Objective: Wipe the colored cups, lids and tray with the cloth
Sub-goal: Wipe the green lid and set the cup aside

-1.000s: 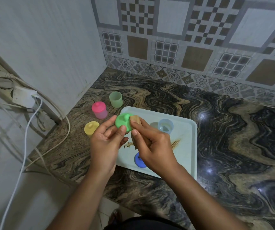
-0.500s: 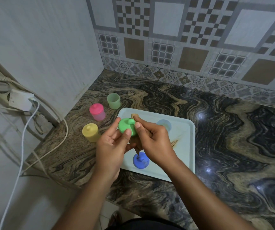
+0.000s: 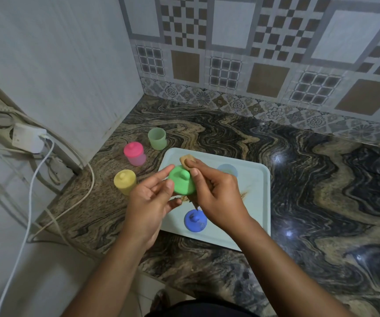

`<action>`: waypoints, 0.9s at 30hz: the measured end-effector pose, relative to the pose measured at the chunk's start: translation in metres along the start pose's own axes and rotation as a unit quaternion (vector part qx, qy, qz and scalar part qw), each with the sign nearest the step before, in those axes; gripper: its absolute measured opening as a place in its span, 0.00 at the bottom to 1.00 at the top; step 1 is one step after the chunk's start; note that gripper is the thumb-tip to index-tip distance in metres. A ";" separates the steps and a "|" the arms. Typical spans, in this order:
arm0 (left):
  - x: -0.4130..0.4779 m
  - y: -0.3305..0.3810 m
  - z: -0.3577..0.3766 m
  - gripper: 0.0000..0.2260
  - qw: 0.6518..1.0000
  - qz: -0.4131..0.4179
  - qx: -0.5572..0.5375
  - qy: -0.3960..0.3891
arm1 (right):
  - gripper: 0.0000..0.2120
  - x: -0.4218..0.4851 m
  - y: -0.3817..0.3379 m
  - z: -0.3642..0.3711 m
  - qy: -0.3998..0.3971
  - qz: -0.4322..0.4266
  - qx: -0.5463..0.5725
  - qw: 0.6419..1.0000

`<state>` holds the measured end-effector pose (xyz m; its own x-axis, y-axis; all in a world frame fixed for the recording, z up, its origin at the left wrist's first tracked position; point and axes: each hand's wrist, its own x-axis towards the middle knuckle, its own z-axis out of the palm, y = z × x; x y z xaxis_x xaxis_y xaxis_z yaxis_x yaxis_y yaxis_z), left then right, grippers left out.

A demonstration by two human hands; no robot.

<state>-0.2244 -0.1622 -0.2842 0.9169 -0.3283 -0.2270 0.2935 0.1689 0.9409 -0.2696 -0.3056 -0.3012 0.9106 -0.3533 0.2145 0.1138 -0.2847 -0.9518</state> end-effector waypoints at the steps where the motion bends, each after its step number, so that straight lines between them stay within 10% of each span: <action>1: -0.002 -0.001 0.000 0.15 1.000 -0.003 -0.002 -0.015 | 0.15 0.002 0.001 -0.002 -0.006 0.020 0.006 1.000; 11: 0.001 0.001 0.009 0.18 0.998 0.021 -0.037 0.039 | 0.09 0.000 -0.008 -0.002 0.059 0.082 0.124 0.987; 19: 0.000 0.000 0.006 0.20 0.999 0.011 -0.044 0.019 | 0.22 -0.015 0.002 0.000 -0.088 -0.002 0.066 0.994; 27: -0.003 -0.002 0.003 0.18 0.999 0.019 -0.041 0.028 | 0.16 -0.011 0.006 -0.001 0.020 -0.084 0.015 0.996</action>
<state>-0.2290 -0.1645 -0.2847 0.9410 -0.2675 -0.2071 0.2768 0.2567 0.9260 -0.2796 -0.3043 -0.3094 0.8614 -0.3373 0.3797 0.2758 -0.3170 -0.9074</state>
